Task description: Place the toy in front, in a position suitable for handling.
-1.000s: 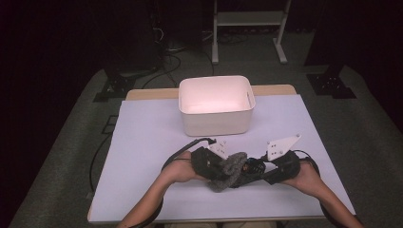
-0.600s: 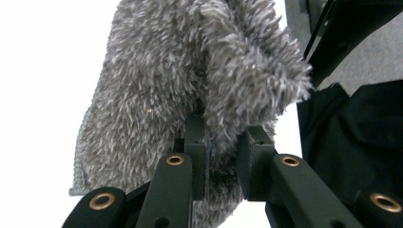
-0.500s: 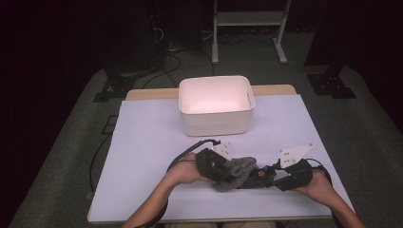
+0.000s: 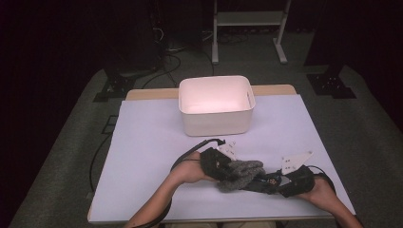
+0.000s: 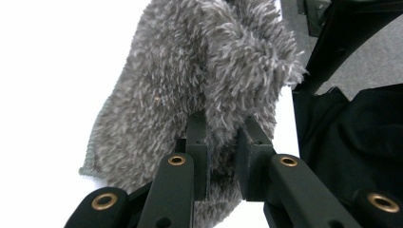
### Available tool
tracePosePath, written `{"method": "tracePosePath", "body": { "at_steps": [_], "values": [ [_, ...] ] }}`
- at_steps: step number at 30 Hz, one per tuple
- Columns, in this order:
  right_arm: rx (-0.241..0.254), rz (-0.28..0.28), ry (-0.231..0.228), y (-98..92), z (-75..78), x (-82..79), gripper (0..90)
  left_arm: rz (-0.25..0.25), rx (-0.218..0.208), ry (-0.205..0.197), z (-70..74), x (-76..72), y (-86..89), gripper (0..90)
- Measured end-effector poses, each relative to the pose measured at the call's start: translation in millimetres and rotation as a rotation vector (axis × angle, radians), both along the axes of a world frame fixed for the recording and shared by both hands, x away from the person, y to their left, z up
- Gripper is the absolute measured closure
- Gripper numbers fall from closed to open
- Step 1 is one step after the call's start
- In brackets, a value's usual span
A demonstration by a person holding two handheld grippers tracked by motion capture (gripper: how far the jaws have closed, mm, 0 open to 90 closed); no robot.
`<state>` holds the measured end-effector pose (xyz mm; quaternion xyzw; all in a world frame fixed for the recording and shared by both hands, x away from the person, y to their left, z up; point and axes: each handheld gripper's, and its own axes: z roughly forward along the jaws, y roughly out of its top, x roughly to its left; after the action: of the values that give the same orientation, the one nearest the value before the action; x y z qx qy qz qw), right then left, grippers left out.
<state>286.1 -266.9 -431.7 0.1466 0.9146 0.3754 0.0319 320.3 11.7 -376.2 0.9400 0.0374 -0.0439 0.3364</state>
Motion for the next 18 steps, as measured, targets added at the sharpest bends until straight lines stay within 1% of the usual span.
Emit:
{"method": "tracePosePath", "body": {
  "at_steps": [2,4,6,8,9,10,11,12,14,15,16,17,18],
  "values": [
    [-0.009,0.001,-0.007,1.8,0.8,-0.5,53.4,-0.001,0.001,0.001,-0.5,0.5,-0.4,78.4],
    [-0.019,0.006,-0.008,3.6,1.3,0.3,53.5,-0.008,0.01,-0.012,0.6,0.1,-2.7,78.3],
    [-0.028,0.013,-0.019,5.9,2.1,1.6,53.5,-0.009,0.004,-0.019,2.5,0.3,-6.5,77.0],
    [-0.034,0.018,-0.019,9.1,3.4,2.6,53.4,-0.019,0.005,-0.03,4.0,0.7,-12.2,72.8],
    [-0.037,0.022,-0.022,11.0,3.9,3.0,53.2,-0.023,0.012,-0.041,3.8,0.4,-15.8,71.8],
    [-0.043,0.026,-0.022,12.8,4.4,3.2,53.1,-0.019,0.023,-0.044,3.7,0.7,-19.5,69.6],
    [-0.049,0.032,-0.026,14.4,4.5,3.4,53.1,-0.011,0.033,-0.041,3.5,0.9,-23.3,65.4],
    [-0.056,0.033,-0.027,15.5,4.5,3.0,53.0,-0.02,0.036,-0.056,3.8,0.4,-26.2,63.8],
    [-0.061,0.034,-0.028,16.1,4.1,2.7,53.7,-0.032,0.033,-0.056,3.5,-0.3,-31.4,61.3],
    [-0.059,0.034,-0.026,16.1,3.7,2.6,54.0,-0.037,0.029,-0.067,2.7,-1.1,-33.4,61.4],
    [-0.057,0.034,-0.024,16.3,3.1,2.5,54.1,-0.042,0.027,-0.084,1.9,-2.4,-34.4,63.8],
    [-0.055,0.033,-0.023,16.6,2.5,2.6,54.3,-0.048,0.014,-0.099,1.5,-3.4,-34.1,70.2],
    [-0.053,0.034,-0.024,17.1,1.9,2.6,54.9,-0.043,0.008,-0.1,1.3,-3.6,-33.4,76.0]
  ]
}}
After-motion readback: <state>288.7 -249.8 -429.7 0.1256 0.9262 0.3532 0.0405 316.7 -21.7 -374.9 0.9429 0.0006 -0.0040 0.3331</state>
